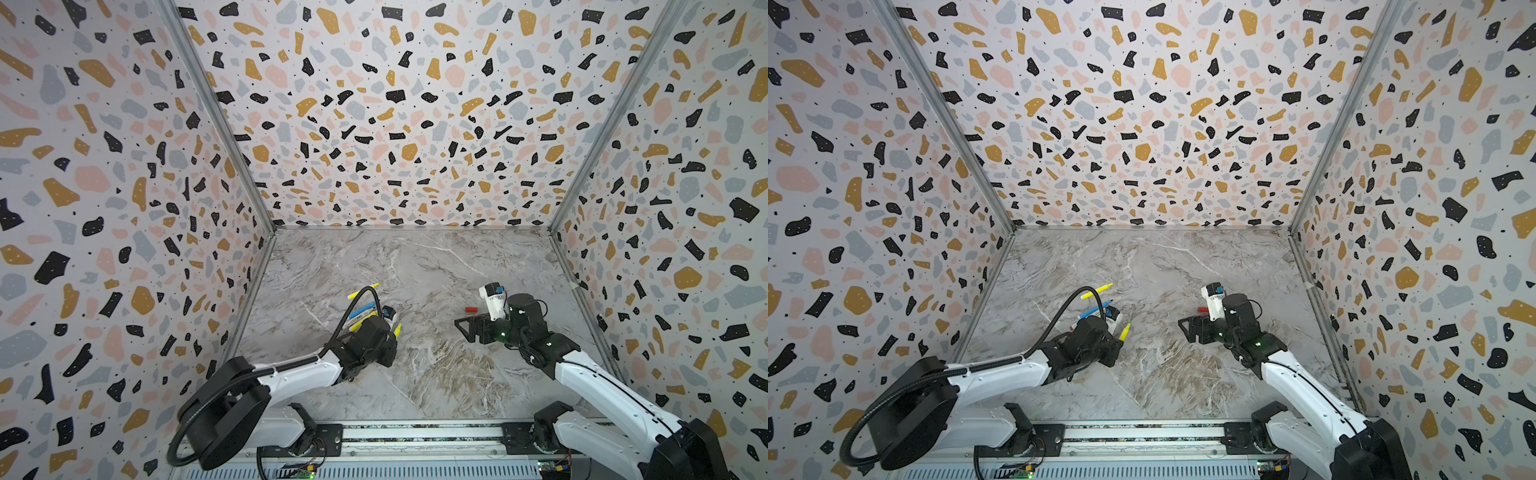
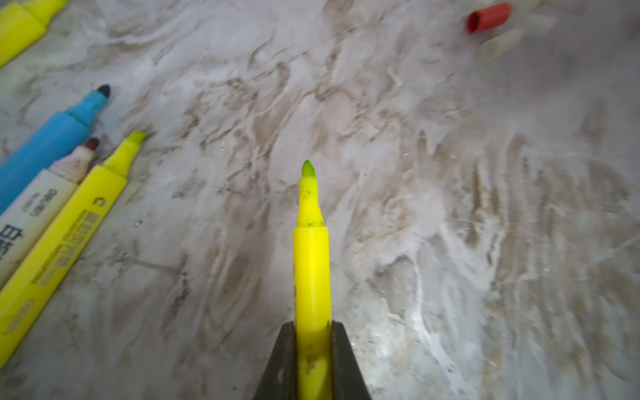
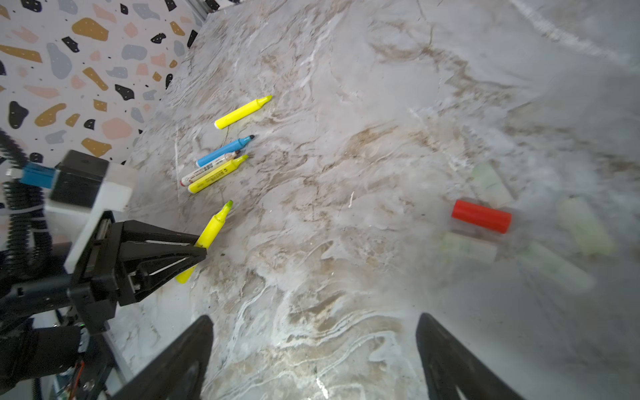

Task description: Insert the pens into the pen caps

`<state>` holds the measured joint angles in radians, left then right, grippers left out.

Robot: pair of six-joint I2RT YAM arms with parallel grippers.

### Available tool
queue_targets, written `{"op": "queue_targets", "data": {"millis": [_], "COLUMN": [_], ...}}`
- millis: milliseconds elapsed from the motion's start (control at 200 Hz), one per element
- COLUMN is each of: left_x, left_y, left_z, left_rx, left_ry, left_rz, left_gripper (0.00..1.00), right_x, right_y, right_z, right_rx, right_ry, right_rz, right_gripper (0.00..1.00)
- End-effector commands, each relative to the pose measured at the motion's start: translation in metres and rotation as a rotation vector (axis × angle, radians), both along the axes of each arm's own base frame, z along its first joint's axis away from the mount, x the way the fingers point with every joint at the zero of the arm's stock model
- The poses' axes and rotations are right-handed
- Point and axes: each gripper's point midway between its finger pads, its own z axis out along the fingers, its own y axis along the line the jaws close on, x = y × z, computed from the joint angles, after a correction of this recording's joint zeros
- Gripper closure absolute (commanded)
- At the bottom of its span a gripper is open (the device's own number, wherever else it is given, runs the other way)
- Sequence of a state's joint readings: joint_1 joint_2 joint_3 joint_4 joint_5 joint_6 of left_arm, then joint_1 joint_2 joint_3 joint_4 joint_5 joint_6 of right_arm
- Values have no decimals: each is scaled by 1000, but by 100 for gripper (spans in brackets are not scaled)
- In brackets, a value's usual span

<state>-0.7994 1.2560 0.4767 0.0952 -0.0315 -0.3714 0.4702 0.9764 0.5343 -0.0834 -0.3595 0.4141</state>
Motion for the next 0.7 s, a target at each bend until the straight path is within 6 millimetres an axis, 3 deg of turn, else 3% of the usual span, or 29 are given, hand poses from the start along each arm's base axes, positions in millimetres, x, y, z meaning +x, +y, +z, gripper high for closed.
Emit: {"op": "queue_targets", "data": {"millis": [0,210,441,696], "left_x": [-7,-26,-38,-49], "left_y": [-19,-24,-24,-29], "left_z": [37,73,83,92], "left_rx": [-169,-366,-412,-470], "left_ry": [-92,-174,-193,-204], "left_rz": [-35,-36,-48,-64], "left_gripper": [100,100,100,100], "right_x": [-25,-54,-61,-61], "right_y": [29,70,100,120], "right_z": [2,13,26,45], "right_rx": [124,278,332,388], "right_ry": [54,52,37,11], "right_rz": [124,263,327,358], "right_gripper": [9,12,20,30]}}
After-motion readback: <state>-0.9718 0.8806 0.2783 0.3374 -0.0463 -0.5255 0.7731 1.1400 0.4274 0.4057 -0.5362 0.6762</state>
